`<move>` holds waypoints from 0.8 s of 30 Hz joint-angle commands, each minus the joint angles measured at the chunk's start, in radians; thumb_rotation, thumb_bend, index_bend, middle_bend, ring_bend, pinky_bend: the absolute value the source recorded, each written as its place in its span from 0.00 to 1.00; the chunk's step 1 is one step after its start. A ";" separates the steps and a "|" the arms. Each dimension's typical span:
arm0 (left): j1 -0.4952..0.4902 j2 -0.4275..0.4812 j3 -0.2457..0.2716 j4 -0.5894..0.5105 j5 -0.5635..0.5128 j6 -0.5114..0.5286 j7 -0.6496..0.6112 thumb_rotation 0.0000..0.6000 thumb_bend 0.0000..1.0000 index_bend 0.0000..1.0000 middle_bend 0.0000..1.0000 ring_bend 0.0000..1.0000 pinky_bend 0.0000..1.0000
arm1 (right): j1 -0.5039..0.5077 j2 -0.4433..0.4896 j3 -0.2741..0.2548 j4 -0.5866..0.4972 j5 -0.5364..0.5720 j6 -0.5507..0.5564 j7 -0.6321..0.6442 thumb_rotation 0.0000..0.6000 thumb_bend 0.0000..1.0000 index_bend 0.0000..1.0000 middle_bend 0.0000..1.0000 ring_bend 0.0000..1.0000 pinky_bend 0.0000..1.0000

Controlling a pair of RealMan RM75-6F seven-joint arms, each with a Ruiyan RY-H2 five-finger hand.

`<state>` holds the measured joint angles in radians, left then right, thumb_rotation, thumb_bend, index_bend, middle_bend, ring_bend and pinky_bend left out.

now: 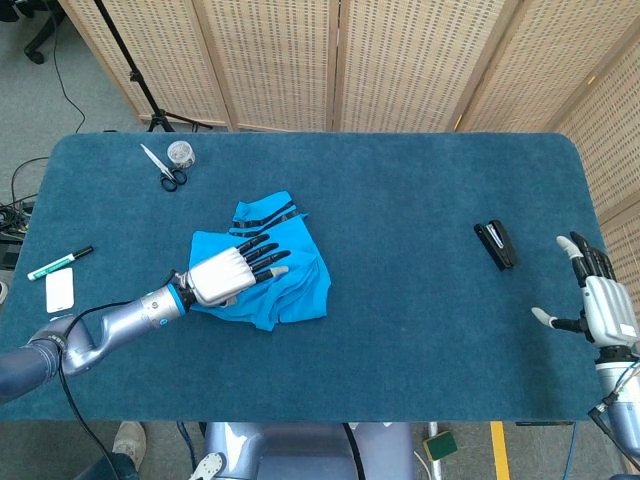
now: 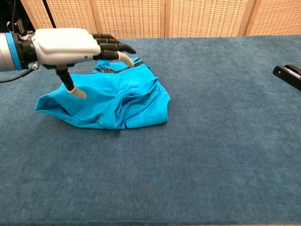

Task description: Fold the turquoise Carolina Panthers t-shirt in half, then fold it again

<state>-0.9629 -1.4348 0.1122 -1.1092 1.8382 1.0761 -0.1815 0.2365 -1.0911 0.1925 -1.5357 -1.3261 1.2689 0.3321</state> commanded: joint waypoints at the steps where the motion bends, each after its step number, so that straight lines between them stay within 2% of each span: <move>1: 0.002 -0.003 0.031 0.004 0.033 -0.010 0.040 1.00 0.09 0.00 0.00 0.00 0.00 | -0.001 0.003 0.001 -0.003 0.002 0.000 0.004 1.00 0.00 0.00 0.00 0.00 0.00; 8: 0.008 -0.019 0.050 0.003 0.062 0.003 0.084 1.00 0.10 0.00 0.00 0.00 0.00 | -0.003 0.008 0.001 -0.008 -0.003 0.003 0.012 1.00 0.00 0.00 0.00 0.00 0.00; 17: -0.012 -0.051 0.044 0.007 0.081 -0.015 0.152 1.00 0.10 0.00 0.00 0.00 0.00 | -0.006 0.015 0.001 -0.013 -0.008 0.008 0.022 1.00 0.00 0.00 0.00 0.00 0.00; 24: -0.038 -0.056 0.047 -0.032 0.074 -0.084 0.194 1.00 0.11 0.00 0.00 0.00 0.00 | -0.008 0.021 0.002 -0.016 -0.010 0.013 0.034 1.00 0.00 0.00 0.00 0.00 0.00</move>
<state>-0.9934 -1.4900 0.1571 -1.1307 1.9170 1.0105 0.0003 0.2282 -1.0708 0.1947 -1.5517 -1.3361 1.2812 0.3656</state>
